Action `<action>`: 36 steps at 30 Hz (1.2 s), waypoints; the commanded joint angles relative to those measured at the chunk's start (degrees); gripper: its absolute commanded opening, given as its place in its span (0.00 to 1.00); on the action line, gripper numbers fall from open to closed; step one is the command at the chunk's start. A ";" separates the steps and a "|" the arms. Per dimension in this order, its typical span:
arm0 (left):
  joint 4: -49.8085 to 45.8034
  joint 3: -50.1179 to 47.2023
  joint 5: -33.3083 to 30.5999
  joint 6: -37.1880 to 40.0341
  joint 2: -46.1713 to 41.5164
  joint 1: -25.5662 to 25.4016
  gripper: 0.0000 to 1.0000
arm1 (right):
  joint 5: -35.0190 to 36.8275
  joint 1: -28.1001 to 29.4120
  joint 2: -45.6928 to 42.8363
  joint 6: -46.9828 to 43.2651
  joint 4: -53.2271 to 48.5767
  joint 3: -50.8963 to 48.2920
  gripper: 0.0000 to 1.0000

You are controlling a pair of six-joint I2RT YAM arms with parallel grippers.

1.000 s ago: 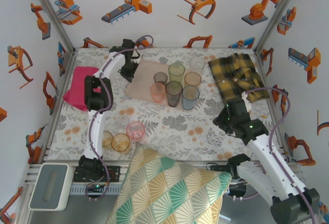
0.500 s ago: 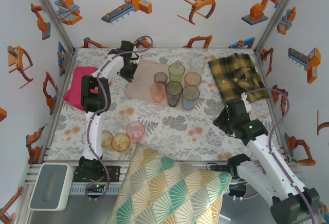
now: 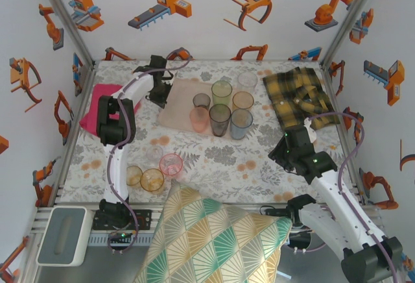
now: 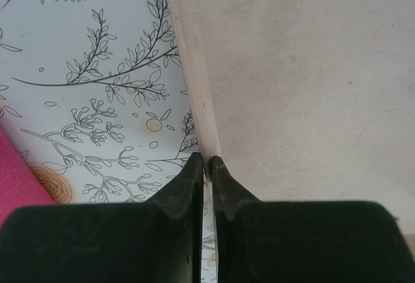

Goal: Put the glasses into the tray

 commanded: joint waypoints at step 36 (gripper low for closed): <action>-6.61 -15.64 2.34 -0.29 -8.04 0.06 0.00 | 0.22 -0.36 -1.76 0.97 1.74 -2.29 0.42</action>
